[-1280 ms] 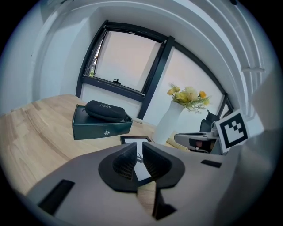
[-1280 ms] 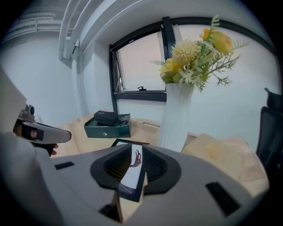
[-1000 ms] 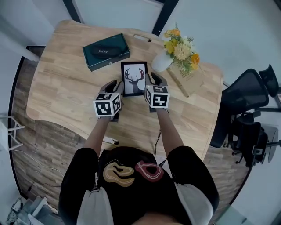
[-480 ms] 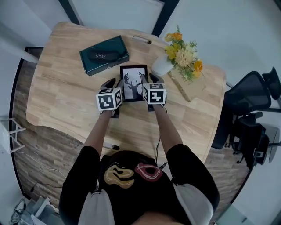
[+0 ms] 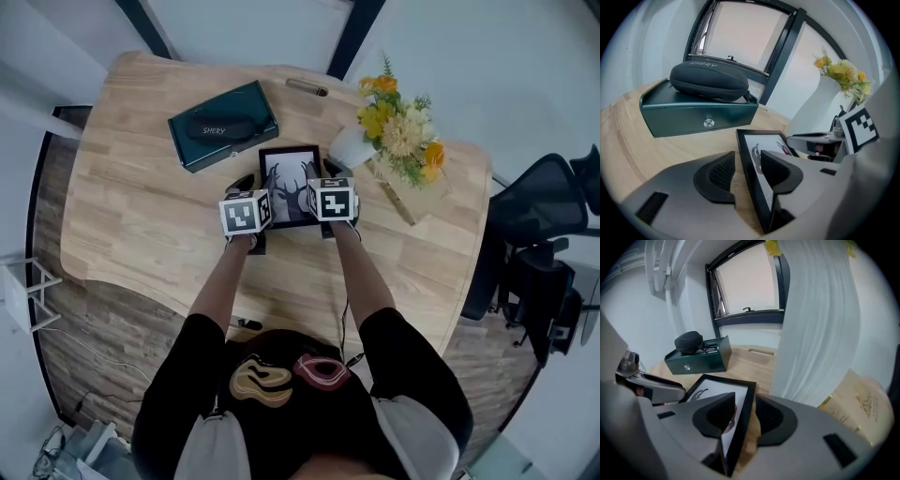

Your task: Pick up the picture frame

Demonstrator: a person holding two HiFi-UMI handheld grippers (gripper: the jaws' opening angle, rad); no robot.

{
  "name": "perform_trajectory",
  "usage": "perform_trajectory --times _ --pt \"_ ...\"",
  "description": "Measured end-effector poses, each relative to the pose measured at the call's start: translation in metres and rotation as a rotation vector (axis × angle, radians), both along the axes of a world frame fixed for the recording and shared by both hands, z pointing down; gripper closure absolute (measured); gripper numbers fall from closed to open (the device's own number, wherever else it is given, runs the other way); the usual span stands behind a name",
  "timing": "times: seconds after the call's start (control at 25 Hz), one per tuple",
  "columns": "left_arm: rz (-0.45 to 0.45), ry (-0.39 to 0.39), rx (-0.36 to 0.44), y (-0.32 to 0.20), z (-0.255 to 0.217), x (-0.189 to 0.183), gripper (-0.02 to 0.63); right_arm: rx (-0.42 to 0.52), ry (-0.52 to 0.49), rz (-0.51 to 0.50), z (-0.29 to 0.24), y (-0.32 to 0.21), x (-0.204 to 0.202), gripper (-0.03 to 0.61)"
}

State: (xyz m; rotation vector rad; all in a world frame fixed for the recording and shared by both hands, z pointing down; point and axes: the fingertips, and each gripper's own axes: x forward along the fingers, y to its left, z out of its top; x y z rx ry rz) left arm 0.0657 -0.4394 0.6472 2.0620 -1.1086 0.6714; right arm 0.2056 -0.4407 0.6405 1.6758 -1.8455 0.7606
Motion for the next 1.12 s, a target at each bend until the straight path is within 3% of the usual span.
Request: perform_trajectory --times 0.68,1.12 --pt "0.003 -0.072 -0.073 -0.011 0.019 -0.003 0.445 -0.055 -0.058 0.017 0.018 -0.008 -0.003 0.439" --pt "-0.033 -0.079 -0.08 -0.012 0.019 -0.004 0.445 -0.078 -0.105 0.029 0.019 -0.01 -0.004 0.448"
